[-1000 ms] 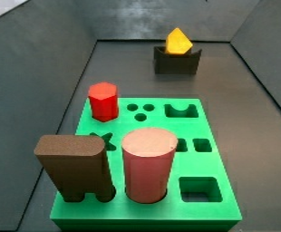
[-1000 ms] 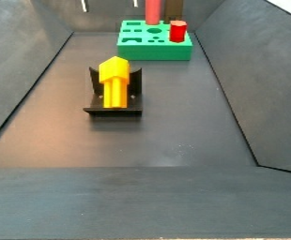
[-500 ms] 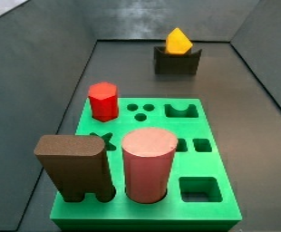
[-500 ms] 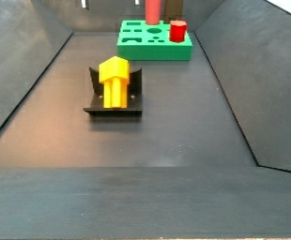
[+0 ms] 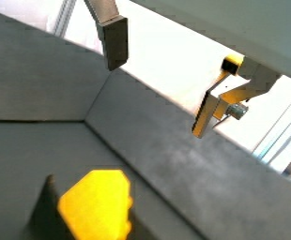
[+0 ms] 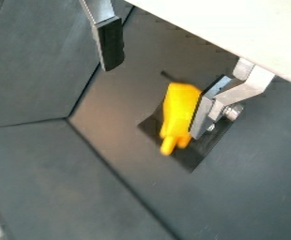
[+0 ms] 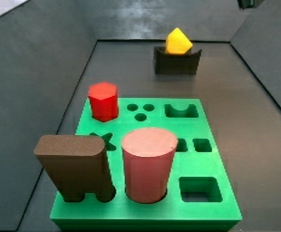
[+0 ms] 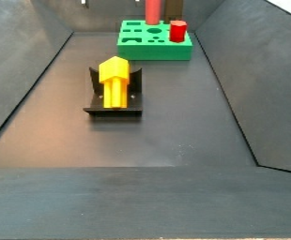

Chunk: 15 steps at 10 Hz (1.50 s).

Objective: Pick up the 3 prong object. Move up. Rotate the 3 prong object. Place the 3 prong object on the fixture. Regrasp the 3 prong object. Move to above the board. Insert the 3 prong object.
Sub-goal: Regrasp the 3 prong object.

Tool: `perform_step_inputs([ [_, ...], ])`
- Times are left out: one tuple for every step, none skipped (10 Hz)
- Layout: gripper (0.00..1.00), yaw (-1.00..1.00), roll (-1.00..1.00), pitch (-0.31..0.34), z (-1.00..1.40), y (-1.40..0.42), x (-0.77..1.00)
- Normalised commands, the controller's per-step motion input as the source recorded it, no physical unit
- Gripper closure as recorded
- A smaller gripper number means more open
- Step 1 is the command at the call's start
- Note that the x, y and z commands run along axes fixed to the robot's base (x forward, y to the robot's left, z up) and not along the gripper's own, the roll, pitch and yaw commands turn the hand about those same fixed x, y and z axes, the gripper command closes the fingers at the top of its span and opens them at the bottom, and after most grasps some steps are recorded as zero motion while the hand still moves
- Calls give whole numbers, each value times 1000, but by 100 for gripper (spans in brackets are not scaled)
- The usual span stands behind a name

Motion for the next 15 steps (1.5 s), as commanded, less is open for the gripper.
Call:
perform_step_inputs([
  [0, 139, 661, 159, -19, -43, 106],
  [0, 164, 415, 138, -20, -44, 103],
  [0, 177, 279, 117, -11, -33, 97],
  [0, 240, 209, 150, -1000, 74, 37],
  [0, 243, 195, 131, -1000, 75, 35],
  [0, 237, 174, 59, -1000, 61, 56],
  [0, 231, 162, 34, -1000, 56, 64],
  [0, 204, 136, -8, -1000, 49, 82],
  [0, 167, 121, -46, -1000, 44, 95],
  [0, 138, 110, -70, -1000, 37, 103],
  [0, 117, 105, -85, -1000, 34, 109],
  [0, 76, 92, -102, -1000, 27, 117],
  [0, 48, 84, -102, -1000, 23, 123],
  [0, 16, 76, -93, -842, 13, 114],
  [0, 1, 73, -87, -745, 10, 106],
])
